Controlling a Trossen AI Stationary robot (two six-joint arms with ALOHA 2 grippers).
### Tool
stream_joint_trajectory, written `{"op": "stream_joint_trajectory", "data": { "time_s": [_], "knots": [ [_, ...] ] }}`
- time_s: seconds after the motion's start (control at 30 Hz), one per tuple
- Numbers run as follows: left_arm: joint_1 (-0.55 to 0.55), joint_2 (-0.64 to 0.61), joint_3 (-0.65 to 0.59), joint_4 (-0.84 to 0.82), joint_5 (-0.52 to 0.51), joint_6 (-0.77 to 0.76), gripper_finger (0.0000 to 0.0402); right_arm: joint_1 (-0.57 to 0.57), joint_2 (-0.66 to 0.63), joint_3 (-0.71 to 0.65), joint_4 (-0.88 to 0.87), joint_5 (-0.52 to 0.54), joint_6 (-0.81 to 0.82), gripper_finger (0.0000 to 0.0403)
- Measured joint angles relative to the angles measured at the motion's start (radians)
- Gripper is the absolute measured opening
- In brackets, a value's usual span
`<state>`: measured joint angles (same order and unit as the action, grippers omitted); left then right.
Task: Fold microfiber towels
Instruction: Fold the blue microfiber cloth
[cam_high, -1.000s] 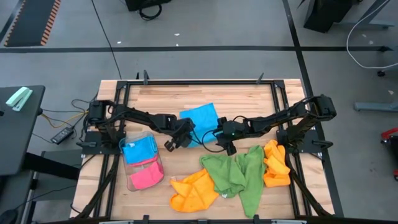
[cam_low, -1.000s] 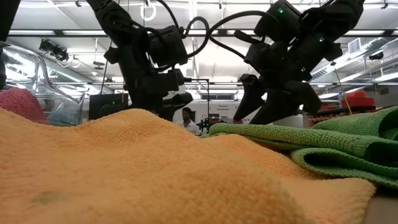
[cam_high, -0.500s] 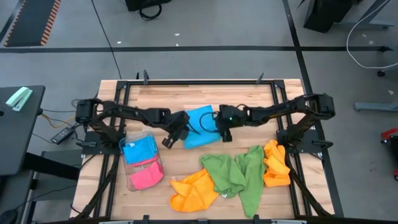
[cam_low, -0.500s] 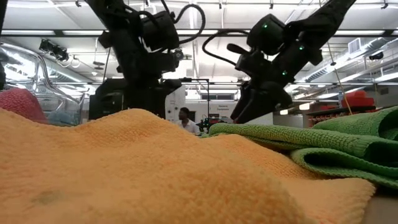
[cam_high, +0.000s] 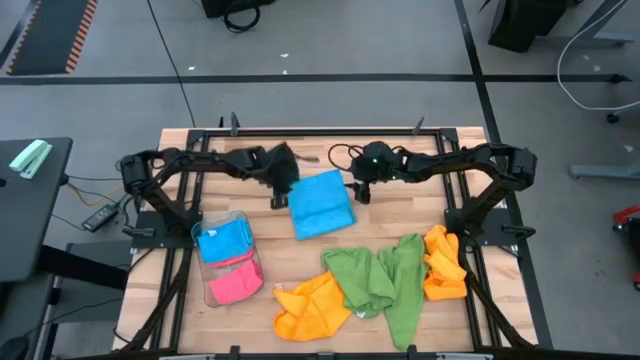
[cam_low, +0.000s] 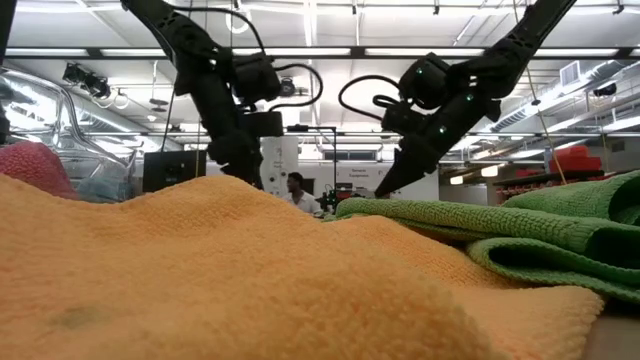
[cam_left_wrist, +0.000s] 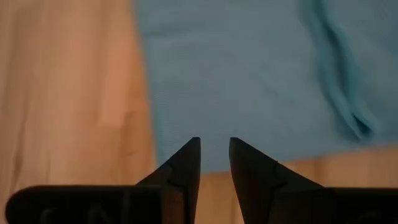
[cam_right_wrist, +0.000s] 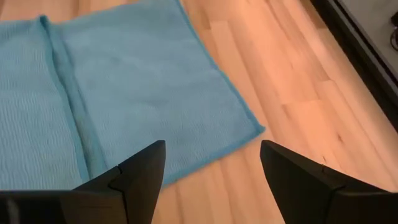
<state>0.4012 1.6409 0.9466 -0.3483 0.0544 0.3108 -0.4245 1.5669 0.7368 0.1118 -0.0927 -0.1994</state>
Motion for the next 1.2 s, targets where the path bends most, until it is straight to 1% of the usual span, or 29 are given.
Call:
{"op": "stream_joint_trajectory", "data": {
  "time_s": [0.17, 0.23, 0.33, 0.43, 0.57, 0.7, 0.8, 0.9, 1.1, 1.2],
  "knots": [
    [0.089, 0.0, 0.002, 0.014, 0.105, -0.126, 0.0116, -0.026, 0.01, 0.0, 0.015, -0.005, 0.02, 0.0271],
    [0.114, 0.0, 0.002, 0.016, 0.131, -0.176, 0.0126, -0.031, 0.011, 0.0, 0.013, -0.005, 0.017, 0.0271],
    [0.133, 0.019, 0.002, 0.017, 0.144, -0.23, 0.0145, -0.018, 0.011, 0.0, 0.023, -0.016, 0.017, 0.0271],
    [0.136, 0.064, 0.002, 0.024, 0.146, -0.271, 0.0164, 0.005, 0.011, 0.0, 0.026, -0.017, 0.013, 0.0271],
    [0.143, 0.117, 0.002, 0.027, 0.151, -0.283, 0.0187, 0.038, 0.011, 0.0, 0.026, -0.017, 0.009, 0.0271],
    [0.153, 0.122, 0.002, 0.027, 0.153, -0.295, 0.0196, 0.053, 0.01, 0.0, 0.019, -0.017, -0.002, 0.0271],
    [0.152, 0.122, 0.002, 0.009, 0.153, -0.293, 0.0184, 0.054, 0.01, 0.0, 0.019, -0.016, -0.011, 0.0271],
    [0.15, 0.139, 0.002, -0.008, 0.156, -0.276, 0.0157, 0.055, 0.01, 0.0, 0.018, -0.015, -0.019, 0.0271],
    [0.122, 0.168, 0.005, 0.014, 0.137, -0.215, 0.0087, 0.055, 0.01, 0.0, 0.018, -0.012, -0.021, 0.0271],
    [0.11, 0.165, 0.004, 0.039, 0.137, -0.166, 0.0038, 0.054, 0.01, 0.0, 0.018, -0.012, -0.035, 0.0271]
  ]
}}
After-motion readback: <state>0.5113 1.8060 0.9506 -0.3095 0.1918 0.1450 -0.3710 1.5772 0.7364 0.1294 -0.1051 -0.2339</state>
